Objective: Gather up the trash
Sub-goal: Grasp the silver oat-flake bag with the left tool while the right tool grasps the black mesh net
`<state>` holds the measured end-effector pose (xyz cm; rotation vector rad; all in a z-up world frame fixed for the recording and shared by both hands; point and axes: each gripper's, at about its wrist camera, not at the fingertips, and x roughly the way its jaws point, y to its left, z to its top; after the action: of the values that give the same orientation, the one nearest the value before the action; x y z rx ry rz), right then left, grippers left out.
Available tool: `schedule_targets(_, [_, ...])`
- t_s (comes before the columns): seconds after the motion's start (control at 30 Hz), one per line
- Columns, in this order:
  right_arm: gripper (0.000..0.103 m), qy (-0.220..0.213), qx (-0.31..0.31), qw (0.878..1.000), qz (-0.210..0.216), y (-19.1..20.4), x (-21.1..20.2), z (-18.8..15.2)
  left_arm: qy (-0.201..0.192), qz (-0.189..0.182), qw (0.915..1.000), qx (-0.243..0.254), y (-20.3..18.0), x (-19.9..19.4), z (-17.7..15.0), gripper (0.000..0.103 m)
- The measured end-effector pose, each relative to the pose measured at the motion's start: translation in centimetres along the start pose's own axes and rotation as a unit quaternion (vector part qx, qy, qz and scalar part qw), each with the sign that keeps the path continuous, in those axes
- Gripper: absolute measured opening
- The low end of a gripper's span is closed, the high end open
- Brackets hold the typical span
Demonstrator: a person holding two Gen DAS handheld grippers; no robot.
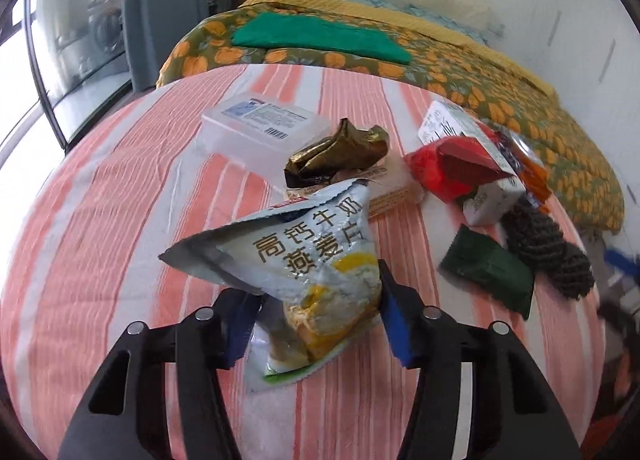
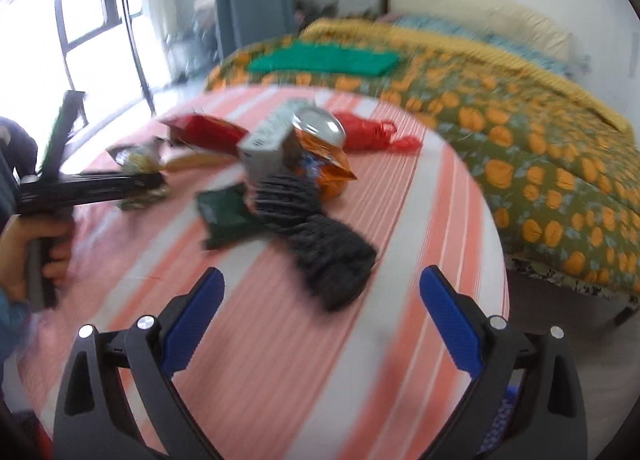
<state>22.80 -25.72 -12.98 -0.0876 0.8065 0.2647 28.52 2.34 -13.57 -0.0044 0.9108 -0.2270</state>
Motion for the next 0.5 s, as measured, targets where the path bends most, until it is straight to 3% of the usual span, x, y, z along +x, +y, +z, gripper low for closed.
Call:
schedule_targets(0.17, [0.093, 0.078, -0.037, 0.995, 0.056, -0.4, 4.5, 2.5, 0.023, -0.040, 0.9967, 0.067, -0.6, -2.2, -1.5, 0.040])
schedule_targets(0.2, [0.090, 0.089, -0.048, 0.993, 0.060, -0.1, 5.0, 2.6, 0.036, -0.056, 0.9943, 0.082, -0.9, -2.7, -1.9, 0.040])
schedule_targets(0.3, [0.052, 0.114, -0.074, 0.990, 0.045, 0.9, 6.4, 2.7, 0.079, -0.117, 0.9814, 0.130, -1.8, -4.5, -4.1, 0.040])
schedule_targets(0.33, [0.047, 0.115, -0.068, 0.990, 0.045, 0.9, 6.3, 2.5, 0.089, -0.127, 0.9771, 0.146, -2.2, -5.1, -5.0, 0.041])
schedule_targets(0.47, [0.045, 0.114, -0.026, 0.992, 0.052, 1.2, 4.0, 1.1, 0.095, -0.130, 0.9744, 0.157, -3.3, -6.2, -7.4, 0.046])
schedule_targets(0.5, [0.045, 0.113, -0.013, 0.992, 0.057, 1.4, 3.1, 0.6, 0.090, -0.125, 0.9758, 0.156, -3.4, -6.3, -7.7, 0.055])
